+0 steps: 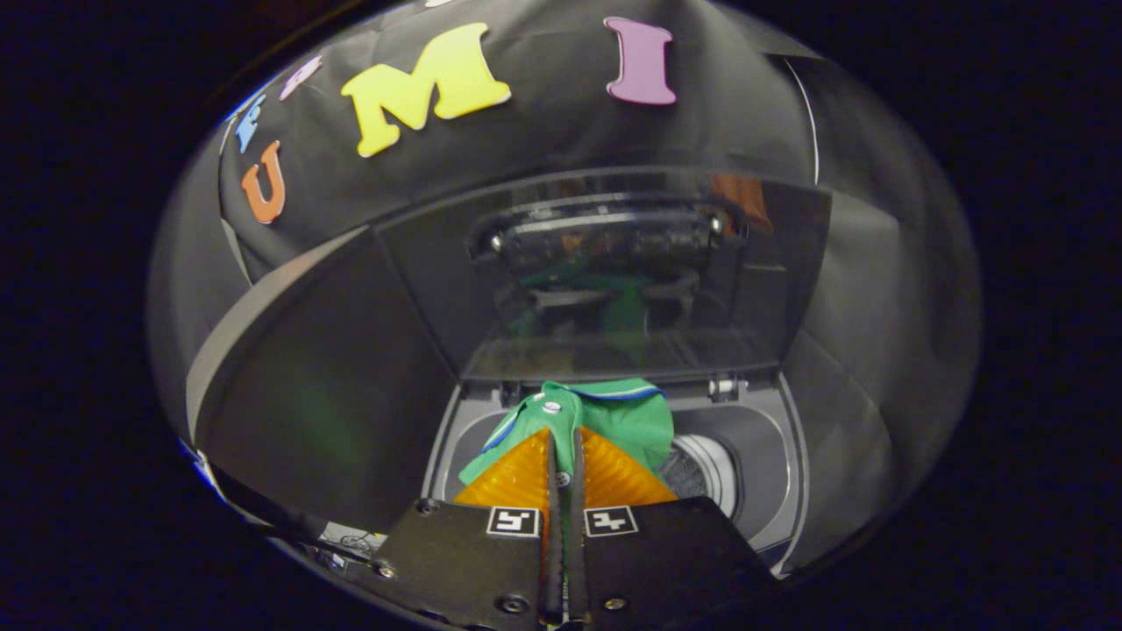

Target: Put the clothes into the washing machine and then close the washing machine lid.

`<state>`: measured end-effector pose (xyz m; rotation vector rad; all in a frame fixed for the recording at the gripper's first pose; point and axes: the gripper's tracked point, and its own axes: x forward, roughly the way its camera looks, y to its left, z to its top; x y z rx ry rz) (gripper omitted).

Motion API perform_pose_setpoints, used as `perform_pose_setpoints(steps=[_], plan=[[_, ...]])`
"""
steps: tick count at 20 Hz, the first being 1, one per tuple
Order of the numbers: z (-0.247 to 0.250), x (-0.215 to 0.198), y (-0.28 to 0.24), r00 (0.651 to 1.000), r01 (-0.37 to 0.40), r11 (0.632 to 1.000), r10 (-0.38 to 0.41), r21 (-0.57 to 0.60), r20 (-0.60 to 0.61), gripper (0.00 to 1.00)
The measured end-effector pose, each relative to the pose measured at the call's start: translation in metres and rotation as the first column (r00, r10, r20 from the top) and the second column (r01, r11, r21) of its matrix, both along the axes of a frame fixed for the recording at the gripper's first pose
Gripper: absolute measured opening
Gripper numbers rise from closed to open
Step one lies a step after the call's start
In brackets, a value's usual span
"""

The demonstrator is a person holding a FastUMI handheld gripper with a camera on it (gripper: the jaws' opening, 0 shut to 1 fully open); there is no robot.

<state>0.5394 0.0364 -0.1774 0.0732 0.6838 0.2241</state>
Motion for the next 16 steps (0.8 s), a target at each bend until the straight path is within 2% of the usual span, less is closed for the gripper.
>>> perform_pose_setpoints(steps=[3,7,11,16], plan=[[-0.041,-0.002,-0.007,0.995,0.043,0.999,-0.045,-0.022,-0.09,0.06],[-0.09,-0.006,-0.017,0.966,0.117,0.993,-0.119,-0.022,-0.23,0.06],[-0.11,-0.014,-0.021,0.942,0.146,0.988,-0.151,-0.038,-0.301,0.06],[-0.111,-0.015,-0.022,0.935,0.152,0.986,-0.165,-0.065,-0.314,0.06]])
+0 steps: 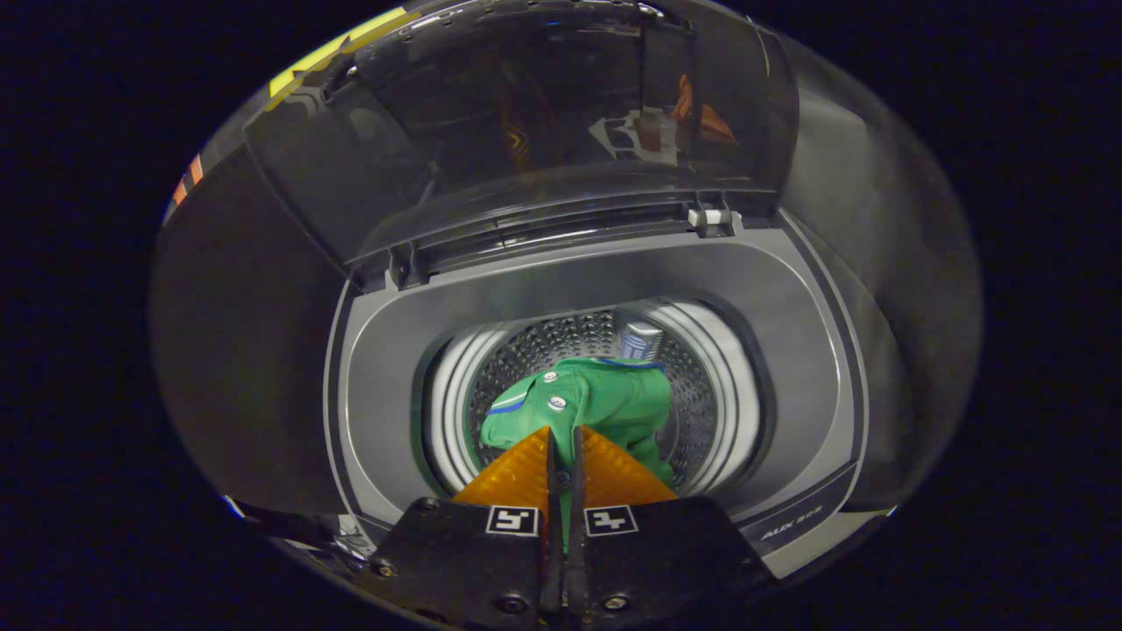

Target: Put the clothes into the washing machine and then close the washing machine lid.

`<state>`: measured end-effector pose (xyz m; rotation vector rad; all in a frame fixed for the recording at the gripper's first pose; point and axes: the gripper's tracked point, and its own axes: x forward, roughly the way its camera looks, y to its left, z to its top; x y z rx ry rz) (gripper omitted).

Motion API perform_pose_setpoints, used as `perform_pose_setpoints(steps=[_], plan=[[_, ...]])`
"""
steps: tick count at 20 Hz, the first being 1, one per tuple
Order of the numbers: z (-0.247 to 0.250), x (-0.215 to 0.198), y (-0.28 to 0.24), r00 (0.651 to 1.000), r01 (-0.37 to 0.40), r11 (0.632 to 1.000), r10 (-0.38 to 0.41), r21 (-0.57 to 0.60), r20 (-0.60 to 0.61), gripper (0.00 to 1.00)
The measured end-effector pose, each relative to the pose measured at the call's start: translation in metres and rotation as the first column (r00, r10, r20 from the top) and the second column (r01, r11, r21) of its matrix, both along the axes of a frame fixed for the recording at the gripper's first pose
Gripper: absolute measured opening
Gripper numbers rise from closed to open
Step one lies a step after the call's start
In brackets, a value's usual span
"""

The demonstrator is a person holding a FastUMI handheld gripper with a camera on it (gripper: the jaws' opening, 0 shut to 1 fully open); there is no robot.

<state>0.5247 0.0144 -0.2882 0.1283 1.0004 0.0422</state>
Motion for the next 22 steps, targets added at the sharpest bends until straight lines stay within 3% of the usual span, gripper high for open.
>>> perform_pose_setpoints(steps=[4,7,15,22], plan=[[0.003,0.001,0.002,1.0,0.004,1.0,-0.004,-0.005,0.025,0.11],[0.011,0.0,-0.001,0.997,0.013,0.999,-0.01,-0.033,0.075,0.7],[0.052,-0.001,-0.004,0.977,-0.052,0.991,0.077,-0.127,0.2,0.7],[0.172,0.018,0.005,0.88,-0.119,0.973,0.195,-0.195,0.433,0.7]])
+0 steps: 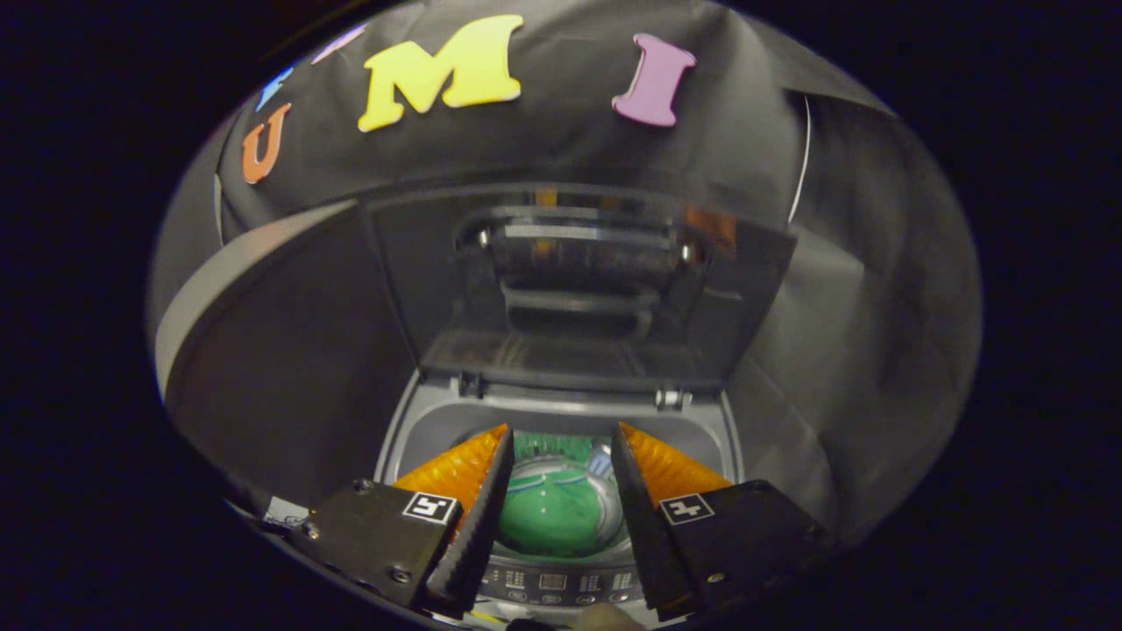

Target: Put the clothes into the washing machine and then close the washing machine lid.

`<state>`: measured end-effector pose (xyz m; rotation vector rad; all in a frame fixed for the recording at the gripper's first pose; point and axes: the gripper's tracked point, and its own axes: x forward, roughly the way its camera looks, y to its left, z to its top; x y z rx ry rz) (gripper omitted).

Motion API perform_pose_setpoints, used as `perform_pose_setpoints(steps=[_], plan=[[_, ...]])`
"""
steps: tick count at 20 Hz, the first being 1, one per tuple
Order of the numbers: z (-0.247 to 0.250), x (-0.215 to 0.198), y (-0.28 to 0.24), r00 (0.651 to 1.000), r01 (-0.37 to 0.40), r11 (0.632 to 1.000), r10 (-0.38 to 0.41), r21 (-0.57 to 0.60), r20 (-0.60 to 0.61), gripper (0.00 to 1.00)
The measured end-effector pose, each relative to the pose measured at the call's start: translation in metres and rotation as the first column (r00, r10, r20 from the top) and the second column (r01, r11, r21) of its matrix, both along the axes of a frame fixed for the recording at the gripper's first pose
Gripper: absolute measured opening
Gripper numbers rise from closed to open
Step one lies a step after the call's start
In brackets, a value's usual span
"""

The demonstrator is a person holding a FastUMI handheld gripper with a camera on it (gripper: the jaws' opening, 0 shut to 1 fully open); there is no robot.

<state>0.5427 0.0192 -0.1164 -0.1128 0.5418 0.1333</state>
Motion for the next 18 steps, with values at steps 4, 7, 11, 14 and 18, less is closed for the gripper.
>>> perform_pose_setpoints(steps=[4,7,11,14,18], plan=[[0.071,0.023,0.01,0.994,-0.025,0.999,0.02,0.043,0.109,0.7],[0.11,0.047,0.011,0.987,-0.023,0.998,0.013,0.058,0.161,0.7],[0.126,0.088,0.016,0.984,-0.001,0.997,-0.013,0.077,0.177,0.7],[0.128,0.116,0.023,0.985,0.016,0.995,-0.032,0.096,0.17,0.7],[0.117,0.141,0.031,0.987,0.015,0.997,-0.027,0.079,0.156,0.7]])
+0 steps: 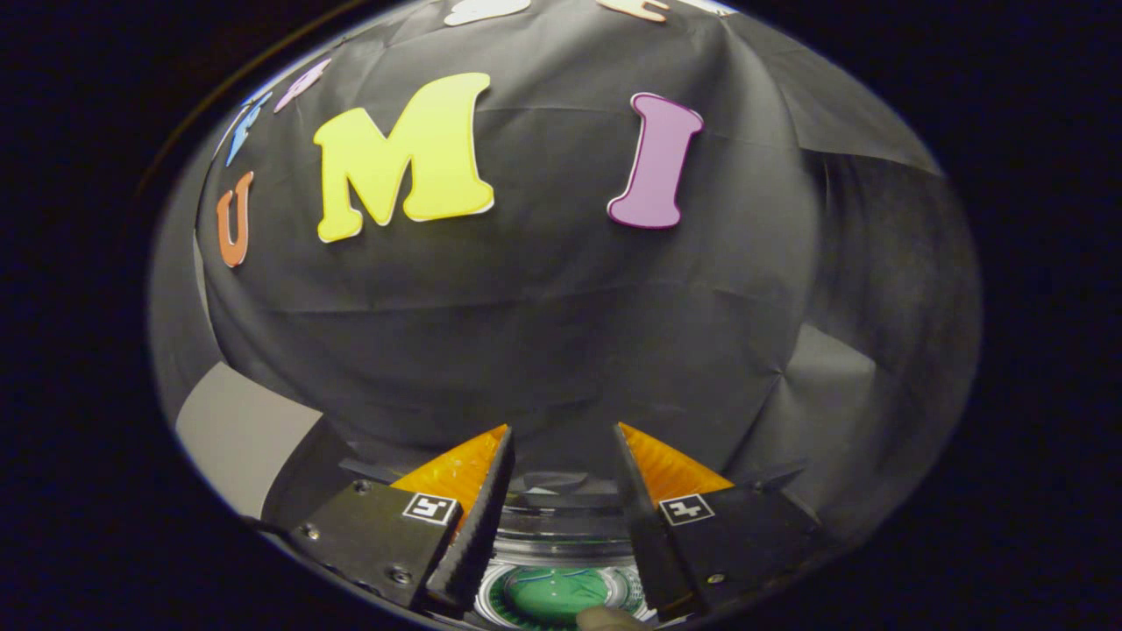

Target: Put the clothes into the washing machine and then close the washing machine lid.

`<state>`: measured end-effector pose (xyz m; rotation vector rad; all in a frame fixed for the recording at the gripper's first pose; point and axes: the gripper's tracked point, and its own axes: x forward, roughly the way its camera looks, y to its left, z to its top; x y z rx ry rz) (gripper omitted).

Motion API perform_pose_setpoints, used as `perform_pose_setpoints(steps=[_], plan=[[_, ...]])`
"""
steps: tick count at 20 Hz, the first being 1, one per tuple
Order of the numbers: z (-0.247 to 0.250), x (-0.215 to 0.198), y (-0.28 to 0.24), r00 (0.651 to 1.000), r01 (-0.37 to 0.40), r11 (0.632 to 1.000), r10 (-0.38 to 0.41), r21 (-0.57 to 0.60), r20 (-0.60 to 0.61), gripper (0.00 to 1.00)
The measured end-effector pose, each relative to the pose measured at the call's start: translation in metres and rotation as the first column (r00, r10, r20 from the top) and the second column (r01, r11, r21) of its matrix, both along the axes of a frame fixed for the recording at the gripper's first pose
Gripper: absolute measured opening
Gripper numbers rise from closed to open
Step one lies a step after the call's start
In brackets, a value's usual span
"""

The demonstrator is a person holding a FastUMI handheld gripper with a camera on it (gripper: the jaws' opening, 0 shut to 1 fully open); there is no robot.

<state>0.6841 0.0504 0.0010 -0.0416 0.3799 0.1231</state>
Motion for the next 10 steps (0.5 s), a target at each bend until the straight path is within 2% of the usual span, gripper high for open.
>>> perform_pose_setpoints(steps=[5,7,10], plan=[[-0.018,0.02,-0.01,0.999,0.054,0.998,-0.054,-0.023,-0.001,0.7],[-0.031,0.021,-0.013,0.998,0.063,0.998,-0.063,-0.019,-0.03,0.7],[-0.032,0.021,-0.013,0.998,0.057,0.998,-0.057,-0.018,-0.009,0.7]])
